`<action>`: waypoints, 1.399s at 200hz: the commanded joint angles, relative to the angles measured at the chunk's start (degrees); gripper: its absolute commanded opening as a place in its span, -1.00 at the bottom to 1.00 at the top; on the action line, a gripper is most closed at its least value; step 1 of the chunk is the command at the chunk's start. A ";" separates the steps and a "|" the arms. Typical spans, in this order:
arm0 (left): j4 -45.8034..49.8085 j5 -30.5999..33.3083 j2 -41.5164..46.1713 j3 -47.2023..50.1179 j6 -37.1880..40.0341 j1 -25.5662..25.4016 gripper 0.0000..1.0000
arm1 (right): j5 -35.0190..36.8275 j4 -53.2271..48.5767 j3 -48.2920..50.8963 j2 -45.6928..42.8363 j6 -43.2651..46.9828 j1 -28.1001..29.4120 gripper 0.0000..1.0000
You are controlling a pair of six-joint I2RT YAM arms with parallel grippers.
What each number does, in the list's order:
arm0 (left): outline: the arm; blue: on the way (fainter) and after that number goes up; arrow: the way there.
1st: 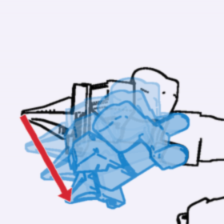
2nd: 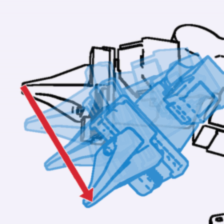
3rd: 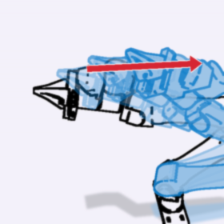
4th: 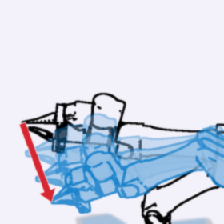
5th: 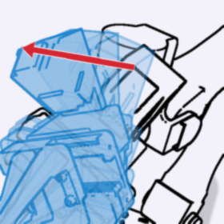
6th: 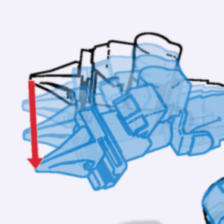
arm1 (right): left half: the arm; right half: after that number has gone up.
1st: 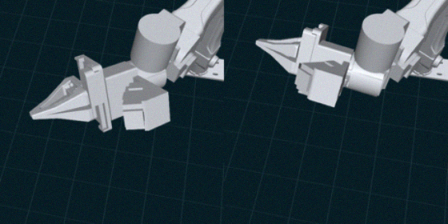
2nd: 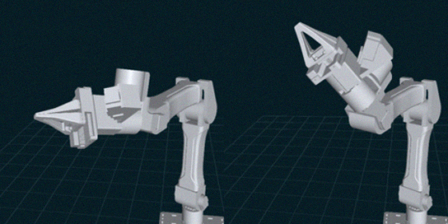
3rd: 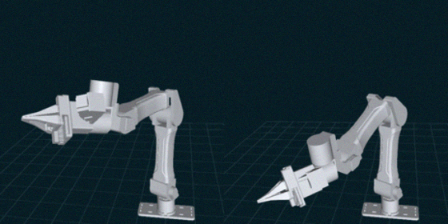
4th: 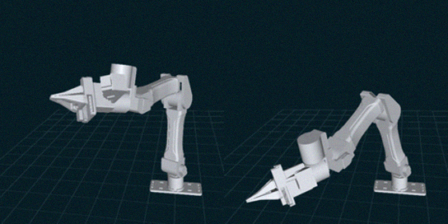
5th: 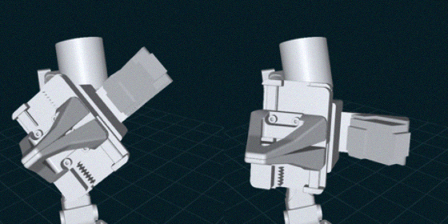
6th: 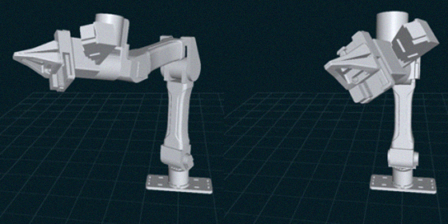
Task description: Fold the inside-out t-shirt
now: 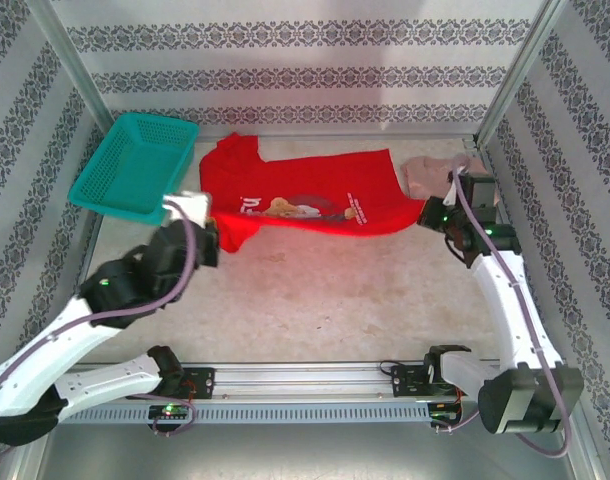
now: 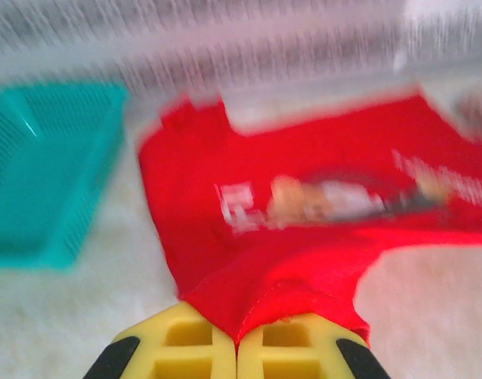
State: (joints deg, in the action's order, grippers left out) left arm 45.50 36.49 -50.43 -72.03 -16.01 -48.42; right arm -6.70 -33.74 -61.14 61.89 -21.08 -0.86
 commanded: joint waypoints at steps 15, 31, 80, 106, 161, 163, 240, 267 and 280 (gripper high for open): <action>-4.93 7.71 -2.85 -22.16 24.66 1.05 -1.00 | 2.12 -6.58 -13.99 -7.11 0.36 0.77 -1.00; -1.88 5.15 -4.76 -33.49 27.68 1.05 -1.00 | 2.86 -8.85 -19.90 -10.56 0.96 0.87 -1.00; 5.44 1.93 -15.98 -61.30 36.51 1.05 -1.00 | 2.01 -18.36 -39.80 -13.54 2.98 1.04 -1.00; -3.38 5.83 -18.61 -62.15 45.94 1.04 -1.00 | 0.82 -19.99 -46.18 -13.13 3.06 1.04 -1.00; 6.04 -11.27 -34.74 -66.51 32.66 26.59 -1.00 | 3.58 -10.54 -35.04 -5.76 4.99 1.13 -1.00; 6.21 -12.76 -35.26 -65.96 31.91 27.96 -1.00 | 3.72 -9.68 -34.20 -5.23 5.06 1.17 -1.00; -4.20 -32.33 -87.72 -75.81 22.62 44.06 -0.80 | 8.00 20.18 -37.14 50.48 5.78 5.68 -1.00; -6.13 -34.24 -105.75 -96.20 20.35 44.25 0.07 | 8.08 12.29 -59.47 71.91 4.30 5.87 -0.26; -10.64 -34.66 -104.05 -91.17 18.71 44.21 0.42 | 7.54 6.67 -65.22 74.86 5.78 5.94 -0.15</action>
State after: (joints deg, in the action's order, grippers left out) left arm 40.49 5.39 -157.71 -161.64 7.25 -4.38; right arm 0.60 -20.34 -113.58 133.80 -16.16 4.67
